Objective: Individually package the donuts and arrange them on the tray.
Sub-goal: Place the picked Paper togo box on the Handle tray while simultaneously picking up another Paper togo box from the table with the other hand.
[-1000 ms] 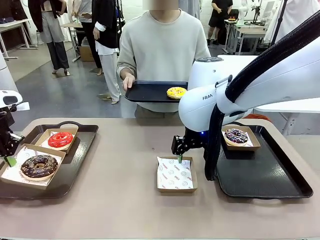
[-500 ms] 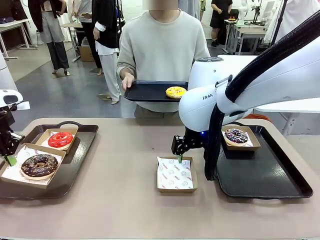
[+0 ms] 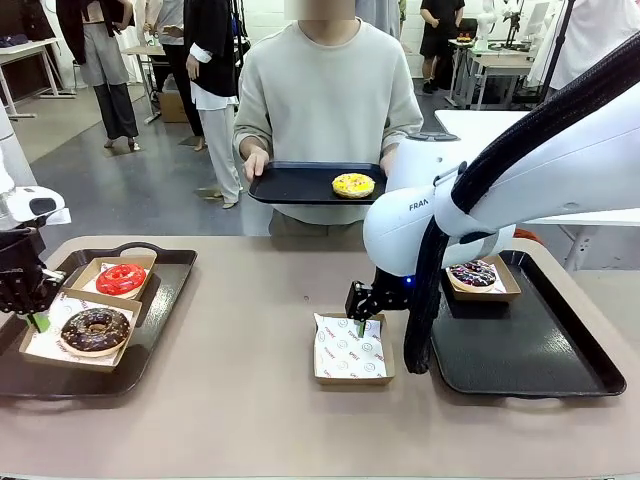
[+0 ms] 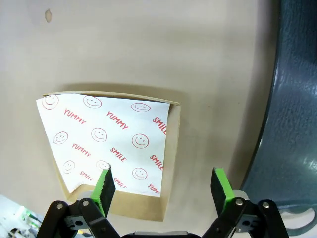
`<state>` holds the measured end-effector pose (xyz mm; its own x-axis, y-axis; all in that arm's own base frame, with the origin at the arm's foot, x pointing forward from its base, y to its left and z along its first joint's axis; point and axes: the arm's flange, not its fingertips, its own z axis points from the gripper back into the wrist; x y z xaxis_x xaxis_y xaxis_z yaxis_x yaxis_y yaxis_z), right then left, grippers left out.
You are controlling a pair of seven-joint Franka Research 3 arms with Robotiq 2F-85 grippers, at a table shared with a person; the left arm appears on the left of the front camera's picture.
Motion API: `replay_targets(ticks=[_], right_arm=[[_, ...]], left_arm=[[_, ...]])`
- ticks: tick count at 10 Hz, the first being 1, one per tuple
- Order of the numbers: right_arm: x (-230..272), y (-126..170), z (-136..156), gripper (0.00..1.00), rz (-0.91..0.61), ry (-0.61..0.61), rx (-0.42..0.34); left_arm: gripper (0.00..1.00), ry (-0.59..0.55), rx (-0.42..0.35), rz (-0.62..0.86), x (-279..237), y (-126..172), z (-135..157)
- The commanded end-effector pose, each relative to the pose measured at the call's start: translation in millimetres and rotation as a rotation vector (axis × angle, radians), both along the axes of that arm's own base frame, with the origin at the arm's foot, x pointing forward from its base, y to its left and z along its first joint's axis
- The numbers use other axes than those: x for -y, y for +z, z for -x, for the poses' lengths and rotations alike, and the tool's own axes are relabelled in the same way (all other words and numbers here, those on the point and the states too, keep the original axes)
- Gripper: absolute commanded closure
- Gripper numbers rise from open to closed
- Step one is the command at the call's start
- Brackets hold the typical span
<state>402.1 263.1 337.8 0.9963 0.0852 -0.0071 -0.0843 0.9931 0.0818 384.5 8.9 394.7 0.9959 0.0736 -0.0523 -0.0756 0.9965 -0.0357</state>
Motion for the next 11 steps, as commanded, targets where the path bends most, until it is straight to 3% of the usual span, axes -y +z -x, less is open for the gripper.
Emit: replay_targets(ticks=[1, 6, 9, 10, 11], right_arm=[[1, -14, 0, 0.0, -0.037, 0.006, 0.008], [-7, -37, -7, 0.0, 0.001, -0.019, -0.038], [-8, -38, -5, 0.0, -0.001, -0.029, -0.023], [-8, -37, -4, 0.45, 0.004, -0.022, -0.012], [-9, -36, -3, 0.59, 0.007, -0.024, -0.013]], left_arm=[[0.99, -0.01, 0.021, 0.013, -1, -9, -1], [0.99, -0.067, 0.035, 0.034, -10, -21, 0], [0.99, -0.068, 0.041, 0.033, -11, -27, -2], [0.44, -0.066, 0.041, 0.034, -11, -29, -4], [0.43, -0.067, 0.035, 0.032, -10, -31, -5]])
